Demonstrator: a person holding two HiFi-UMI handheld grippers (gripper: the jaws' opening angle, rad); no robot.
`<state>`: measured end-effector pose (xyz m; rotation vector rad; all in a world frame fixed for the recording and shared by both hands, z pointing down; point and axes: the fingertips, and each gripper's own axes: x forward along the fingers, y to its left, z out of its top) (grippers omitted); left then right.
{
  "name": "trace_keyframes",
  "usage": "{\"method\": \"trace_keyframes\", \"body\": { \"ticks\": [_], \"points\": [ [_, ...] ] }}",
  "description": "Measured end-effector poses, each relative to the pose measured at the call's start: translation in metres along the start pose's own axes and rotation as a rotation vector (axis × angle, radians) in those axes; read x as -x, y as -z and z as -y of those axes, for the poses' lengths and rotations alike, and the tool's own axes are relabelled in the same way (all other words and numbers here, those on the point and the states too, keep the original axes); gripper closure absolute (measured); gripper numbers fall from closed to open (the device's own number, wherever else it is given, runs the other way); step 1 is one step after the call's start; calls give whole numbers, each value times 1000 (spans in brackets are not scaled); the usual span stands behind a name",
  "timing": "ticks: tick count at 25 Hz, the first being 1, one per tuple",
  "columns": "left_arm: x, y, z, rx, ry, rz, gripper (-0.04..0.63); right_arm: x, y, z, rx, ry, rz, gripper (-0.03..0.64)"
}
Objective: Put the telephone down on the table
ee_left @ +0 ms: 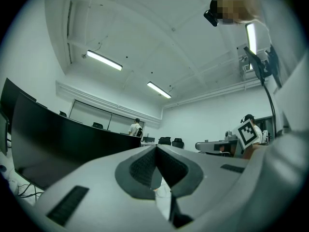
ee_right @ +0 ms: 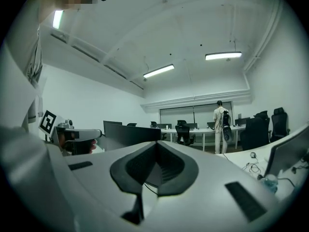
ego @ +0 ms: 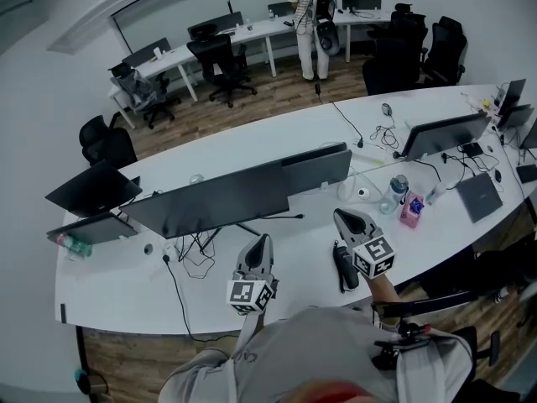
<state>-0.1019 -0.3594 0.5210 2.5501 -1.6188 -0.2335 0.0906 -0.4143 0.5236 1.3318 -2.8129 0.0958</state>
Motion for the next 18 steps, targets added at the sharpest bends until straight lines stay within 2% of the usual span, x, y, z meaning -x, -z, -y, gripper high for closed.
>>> {"method": "trace_keyframes", "body": {
  "ticks": [18],
  "points": [
    [8, 2, -4, -4, -13, 0, 586, -12, 8, 1, -26, 26, -21, 603]
  ]
}}
